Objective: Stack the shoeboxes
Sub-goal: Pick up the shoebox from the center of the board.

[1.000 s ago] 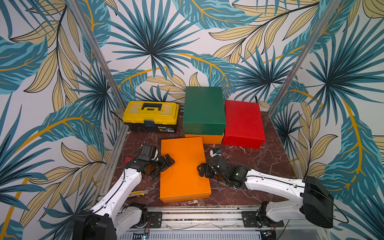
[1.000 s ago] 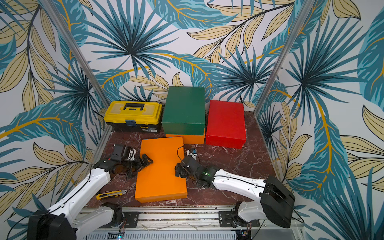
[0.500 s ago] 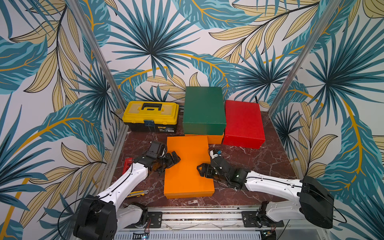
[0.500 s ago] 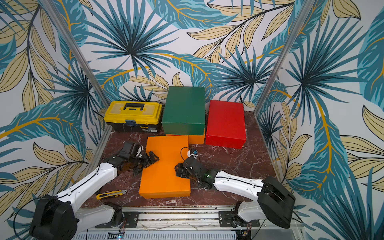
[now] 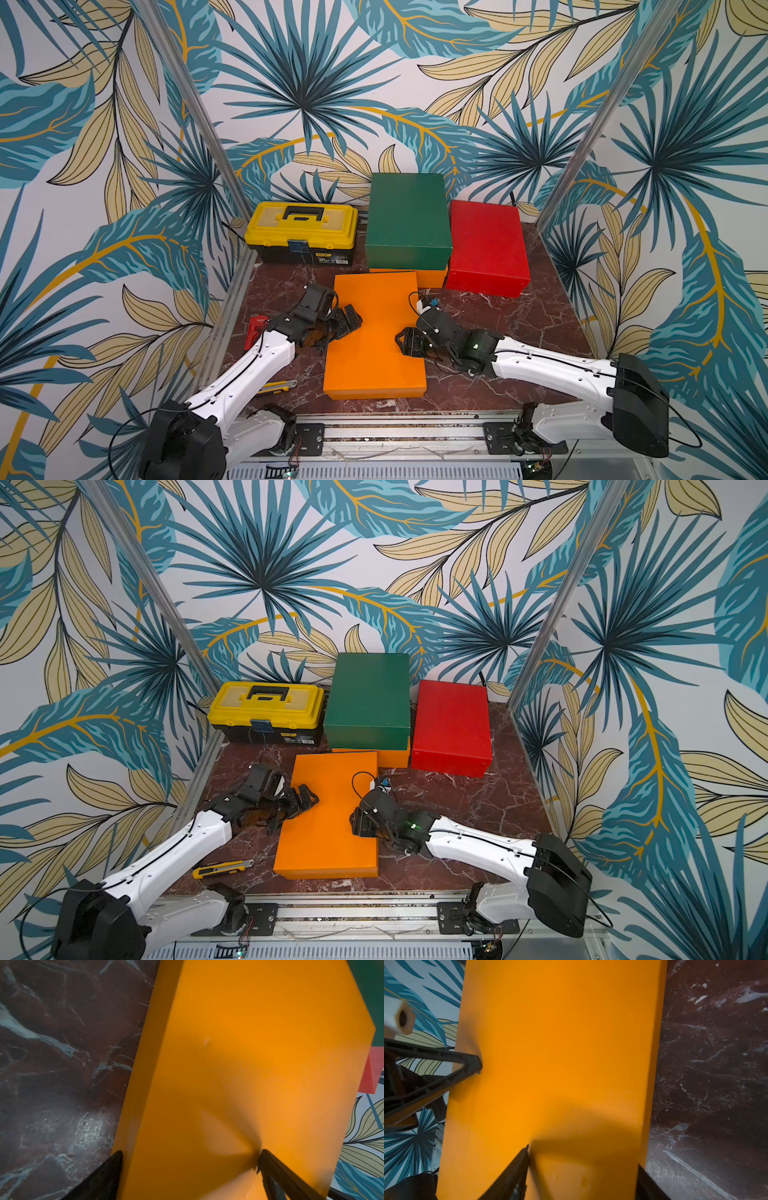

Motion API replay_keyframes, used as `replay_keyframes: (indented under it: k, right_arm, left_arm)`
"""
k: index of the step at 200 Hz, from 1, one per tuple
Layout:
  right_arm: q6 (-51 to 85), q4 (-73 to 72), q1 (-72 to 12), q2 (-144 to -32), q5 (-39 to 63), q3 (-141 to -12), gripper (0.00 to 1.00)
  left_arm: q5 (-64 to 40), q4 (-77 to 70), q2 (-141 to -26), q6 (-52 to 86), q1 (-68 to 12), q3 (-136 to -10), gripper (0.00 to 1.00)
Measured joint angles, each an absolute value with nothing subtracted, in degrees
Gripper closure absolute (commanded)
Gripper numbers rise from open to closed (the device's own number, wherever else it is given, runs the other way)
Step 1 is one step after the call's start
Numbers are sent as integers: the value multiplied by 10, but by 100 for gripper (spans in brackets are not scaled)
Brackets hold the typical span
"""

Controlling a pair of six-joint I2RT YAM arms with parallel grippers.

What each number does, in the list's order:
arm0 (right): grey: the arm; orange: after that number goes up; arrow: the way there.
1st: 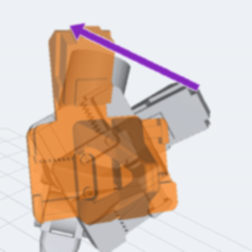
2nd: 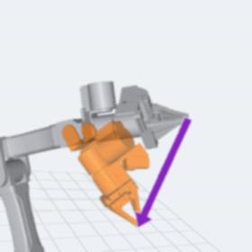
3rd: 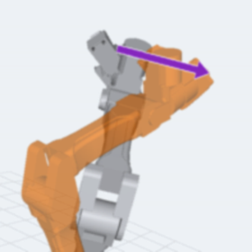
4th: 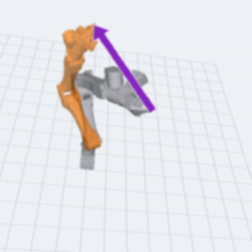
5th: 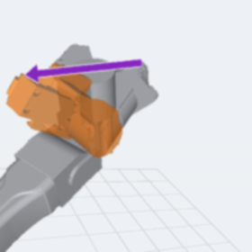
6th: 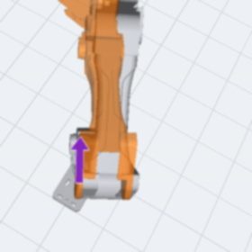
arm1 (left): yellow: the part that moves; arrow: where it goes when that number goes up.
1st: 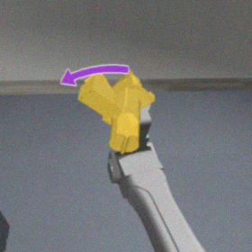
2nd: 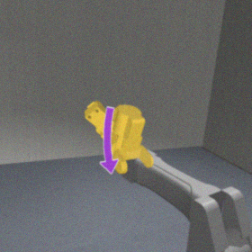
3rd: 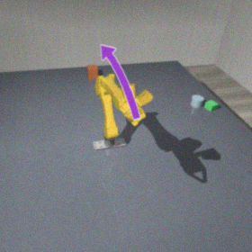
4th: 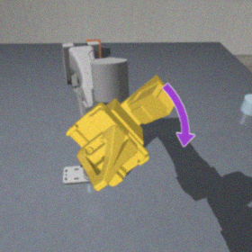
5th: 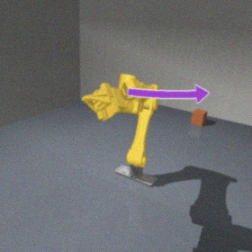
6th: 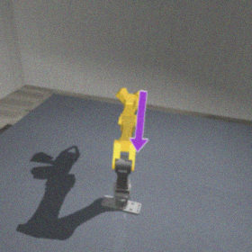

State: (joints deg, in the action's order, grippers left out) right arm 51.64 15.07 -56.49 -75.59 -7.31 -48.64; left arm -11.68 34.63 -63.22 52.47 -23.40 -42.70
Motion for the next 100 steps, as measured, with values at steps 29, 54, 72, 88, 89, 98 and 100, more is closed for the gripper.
replay_keyframes:
  k: [29, 54, 72, 88, 89, 98, 100]
  right_arm:
    - [511, 163, -575, -756, -68, -499, 46]
    - [510, 166, -578, -756, -63, -503, 51]
    - [508, 172, -580, -756, -62, -510, 51]
    - [505, 184, -581, -756, -62, -519, 51]
    - [505, 184, -581, -756, -62, -520, 51]
    - [505, 190, -582, -756, -62, -524, 52]
    - [505, 191, -582, -756, -62, -525, 52]
  left_arm:
    - [-104, 371, -607, 526, -236, -427, 0]
    - [-100, 387, -592, 534, -237, -427, 0]
    - [-97, 394, -584, 537, -237, -427, 0]
    - [-96, 399, -577, 540, -237, -427, 0]
    - [-96, 399, -576, 541, -237, -427, 0]
    - [-95, 403, -573, 543, -237, -429, 0]
    - [-95, 405, -571, 543, -237, -429, 0]
